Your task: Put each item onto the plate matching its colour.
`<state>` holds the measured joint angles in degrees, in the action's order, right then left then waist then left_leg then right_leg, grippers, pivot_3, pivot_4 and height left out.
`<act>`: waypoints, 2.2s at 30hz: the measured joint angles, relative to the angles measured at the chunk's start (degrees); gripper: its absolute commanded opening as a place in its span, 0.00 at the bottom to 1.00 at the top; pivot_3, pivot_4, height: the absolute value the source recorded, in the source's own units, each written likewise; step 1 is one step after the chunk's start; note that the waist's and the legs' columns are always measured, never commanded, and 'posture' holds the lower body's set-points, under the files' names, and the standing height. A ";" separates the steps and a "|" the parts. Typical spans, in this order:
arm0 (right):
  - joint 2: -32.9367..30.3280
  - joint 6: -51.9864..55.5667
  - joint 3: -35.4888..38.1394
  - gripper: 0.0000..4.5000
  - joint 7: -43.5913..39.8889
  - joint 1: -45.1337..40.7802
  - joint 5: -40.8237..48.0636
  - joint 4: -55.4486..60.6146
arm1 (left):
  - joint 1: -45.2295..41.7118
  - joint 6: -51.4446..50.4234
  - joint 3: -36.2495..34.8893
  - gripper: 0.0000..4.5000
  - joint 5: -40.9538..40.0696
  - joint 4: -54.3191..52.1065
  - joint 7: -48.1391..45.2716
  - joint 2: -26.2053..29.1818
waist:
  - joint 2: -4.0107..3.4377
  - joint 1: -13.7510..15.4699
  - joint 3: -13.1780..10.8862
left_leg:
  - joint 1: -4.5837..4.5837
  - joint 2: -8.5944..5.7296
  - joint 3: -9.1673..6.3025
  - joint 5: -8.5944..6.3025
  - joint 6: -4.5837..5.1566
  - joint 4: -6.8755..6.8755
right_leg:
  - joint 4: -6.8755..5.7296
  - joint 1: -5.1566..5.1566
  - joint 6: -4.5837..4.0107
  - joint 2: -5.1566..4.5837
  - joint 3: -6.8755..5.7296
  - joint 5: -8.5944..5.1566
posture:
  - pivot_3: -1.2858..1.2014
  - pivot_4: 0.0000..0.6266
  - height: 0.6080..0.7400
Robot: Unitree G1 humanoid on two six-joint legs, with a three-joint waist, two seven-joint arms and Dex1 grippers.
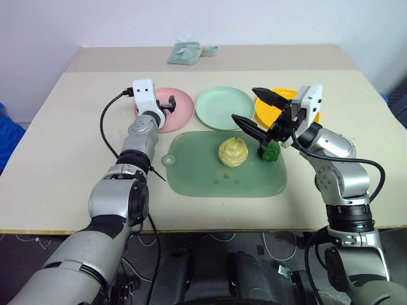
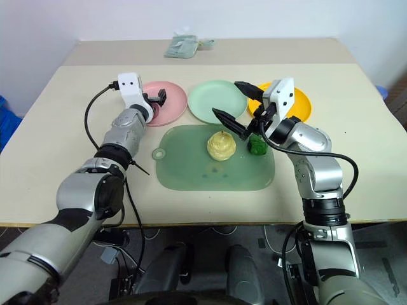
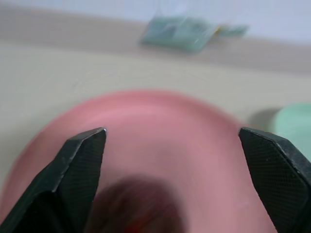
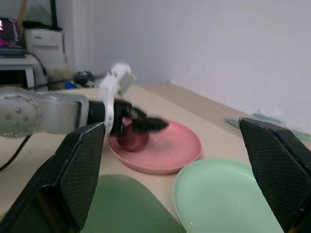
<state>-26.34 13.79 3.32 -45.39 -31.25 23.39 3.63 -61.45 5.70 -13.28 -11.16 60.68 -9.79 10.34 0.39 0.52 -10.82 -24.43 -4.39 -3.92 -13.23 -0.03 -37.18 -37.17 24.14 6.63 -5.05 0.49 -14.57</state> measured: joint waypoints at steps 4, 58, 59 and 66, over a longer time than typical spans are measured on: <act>-0.43 1.93 -1.19 1.00 0.95 0.21 -1.69 0.05 | 12.14 -4.15 1.51 0.99 -3.84 -22.66 -6.84 -1.01 | -0.01 -0.38 0.01 | -0.01 0.05 0.31 0.02 -0.03 0.07 | -0.05 0.20 0.00 0.02 0.38 0.00 | 0.52 0.24 1.00; -1.53 6.64 -10.70 1.00 -6.92 -0.45 -7.31 -7.94 | 72.57 -24.23 -4.18 0.99 -28.31 -91.25 -52.76 34.29 | -0.04 -1.26 0.08 | 0.06 0.23 0.49 -0.22 0.33 0.16 | 0.10 0.24 -0.17 -0.07 0.67 -0.01 | 0.52 0.24 1.00; -1.48 6.13 -10.85 1.00 -6.94 -0.58 -7.56 -8.45 | 72.64 -24.23 -4.18 0.99 -28.31 -91.32 -52.49 34.25 | -0.04 -1.25 0.09 | 0.07 0.23 0.49 -0.22 0.33 0.16 | 0.10 0.23 -0.17 -0.06 0.66 -0.01 | 0.52 0.24 1.00; -0.76 5.16 -12.28 1.00 -8.11 -0.32 -8.79 -10.74 | 73.09 -24.22 -4.17 0.99 -28.29 -91.55 -51.48 34.04 | -0.04 -1.23 0.08 | 0.07 0.23 0.49 -0.22 0.32 0.16 | 0.10 0.23 -0.17 -0.06 0.67 -0.01 | 0.52 0.24 1.00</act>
<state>-27.10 18.95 -8.96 -53.50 -31.57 14.60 -7.11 11.64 -18.53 -17.45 -39.45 -30.87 -61.27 44.38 0.35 -0.71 -10.74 -24.36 -4.16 -3.43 -13.45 0.29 -37.02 -37.07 24.37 6.46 -5.11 1.15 -14.58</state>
